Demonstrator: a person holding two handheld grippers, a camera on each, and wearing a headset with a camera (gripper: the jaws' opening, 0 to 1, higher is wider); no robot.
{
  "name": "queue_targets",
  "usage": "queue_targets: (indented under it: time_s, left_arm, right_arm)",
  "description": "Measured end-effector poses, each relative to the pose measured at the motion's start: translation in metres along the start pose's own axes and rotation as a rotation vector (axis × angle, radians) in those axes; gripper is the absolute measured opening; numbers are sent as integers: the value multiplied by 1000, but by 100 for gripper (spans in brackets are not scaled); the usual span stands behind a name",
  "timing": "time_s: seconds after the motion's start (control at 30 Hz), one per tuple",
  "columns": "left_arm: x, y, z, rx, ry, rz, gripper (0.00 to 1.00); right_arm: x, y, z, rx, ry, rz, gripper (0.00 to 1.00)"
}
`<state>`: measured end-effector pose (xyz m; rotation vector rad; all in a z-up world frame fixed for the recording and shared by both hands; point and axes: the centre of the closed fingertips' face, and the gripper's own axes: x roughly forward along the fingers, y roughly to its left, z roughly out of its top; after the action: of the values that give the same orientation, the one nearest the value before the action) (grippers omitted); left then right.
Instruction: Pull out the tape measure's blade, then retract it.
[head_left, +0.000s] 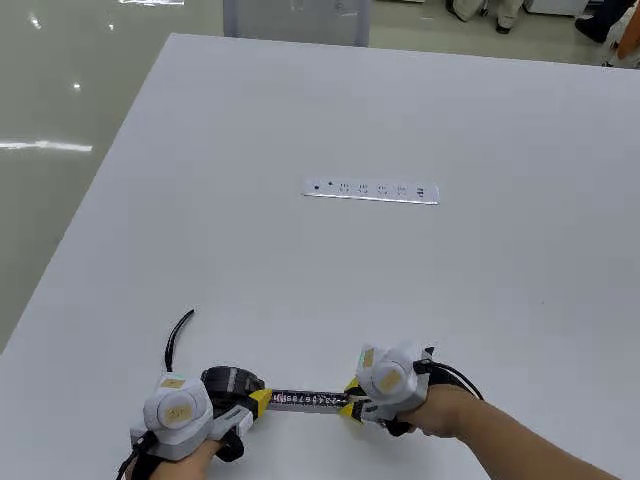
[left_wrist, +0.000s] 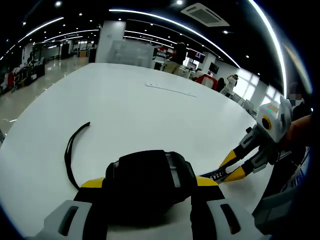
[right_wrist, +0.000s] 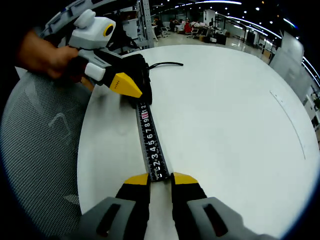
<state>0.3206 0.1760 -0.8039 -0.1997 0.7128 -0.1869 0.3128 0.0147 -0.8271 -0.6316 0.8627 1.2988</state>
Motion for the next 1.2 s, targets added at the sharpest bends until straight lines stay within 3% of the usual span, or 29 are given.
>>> queue_targets:
  time_s: [1.2]
  left_arm:
    - [0,0,0,-5,5,-5,63]
  right_arm:
    - [10,8,17,-17,-27,15,15]
